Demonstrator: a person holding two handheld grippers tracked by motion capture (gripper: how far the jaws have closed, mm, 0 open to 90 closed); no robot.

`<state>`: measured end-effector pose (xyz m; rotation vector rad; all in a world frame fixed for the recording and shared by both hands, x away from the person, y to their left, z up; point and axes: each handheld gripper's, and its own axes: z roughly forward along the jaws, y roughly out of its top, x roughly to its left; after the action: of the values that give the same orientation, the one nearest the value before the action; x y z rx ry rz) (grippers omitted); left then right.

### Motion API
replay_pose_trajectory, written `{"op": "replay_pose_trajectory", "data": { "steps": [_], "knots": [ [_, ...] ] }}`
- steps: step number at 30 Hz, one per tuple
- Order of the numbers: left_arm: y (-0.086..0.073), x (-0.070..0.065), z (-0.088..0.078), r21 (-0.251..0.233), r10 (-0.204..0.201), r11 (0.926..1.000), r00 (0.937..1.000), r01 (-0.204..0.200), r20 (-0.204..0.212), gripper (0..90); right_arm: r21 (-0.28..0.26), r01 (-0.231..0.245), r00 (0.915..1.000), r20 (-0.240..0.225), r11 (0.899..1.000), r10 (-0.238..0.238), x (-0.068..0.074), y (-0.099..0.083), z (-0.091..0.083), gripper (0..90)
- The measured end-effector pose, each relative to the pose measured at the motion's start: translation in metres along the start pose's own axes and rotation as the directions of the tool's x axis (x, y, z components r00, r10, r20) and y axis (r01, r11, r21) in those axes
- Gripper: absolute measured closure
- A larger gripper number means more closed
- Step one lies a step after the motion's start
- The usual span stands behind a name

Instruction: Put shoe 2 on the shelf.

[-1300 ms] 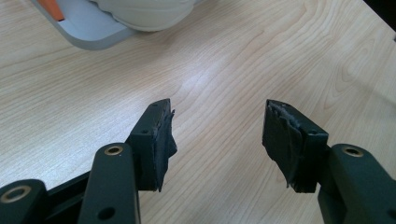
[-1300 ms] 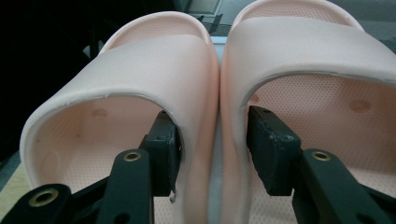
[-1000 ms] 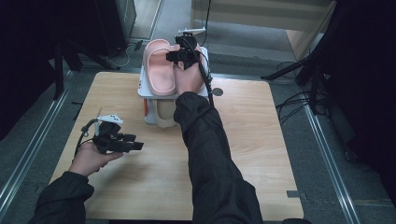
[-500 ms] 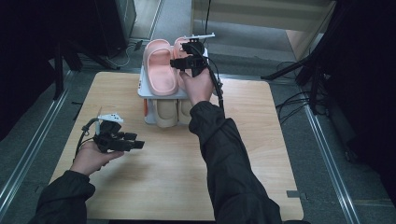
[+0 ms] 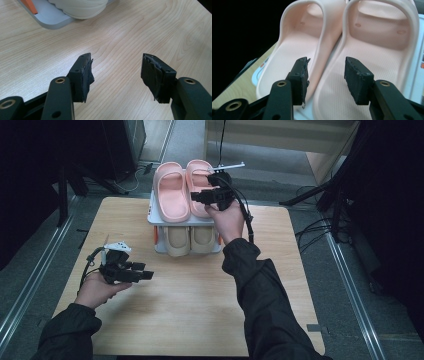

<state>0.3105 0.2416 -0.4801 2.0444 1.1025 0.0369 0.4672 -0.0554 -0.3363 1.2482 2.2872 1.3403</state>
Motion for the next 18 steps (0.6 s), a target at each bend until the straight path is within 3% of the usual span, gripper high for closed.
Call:
{"op": "replay_pose_trajectory", "data": {
  "steps": [9,18],
  "knots": [
    [0.0,-0.002,0.002,0.004,-0.001,1.0,0.9999,0.001,-0.011,41.4,-0.023,0.011,0.9929,-0.118,1.0,-0.013,-0.007,-0.022,-0.028,55.5],
    [-0.001,-0.003,0.002,0.012,0.01,0.9999,0.9998,-0.01,-0.015,41.3,-0.059,0.089,0.9757,-0.195,0.994,-0.099,0.007,-0.054,-0.054,55.4]
  ]
}}
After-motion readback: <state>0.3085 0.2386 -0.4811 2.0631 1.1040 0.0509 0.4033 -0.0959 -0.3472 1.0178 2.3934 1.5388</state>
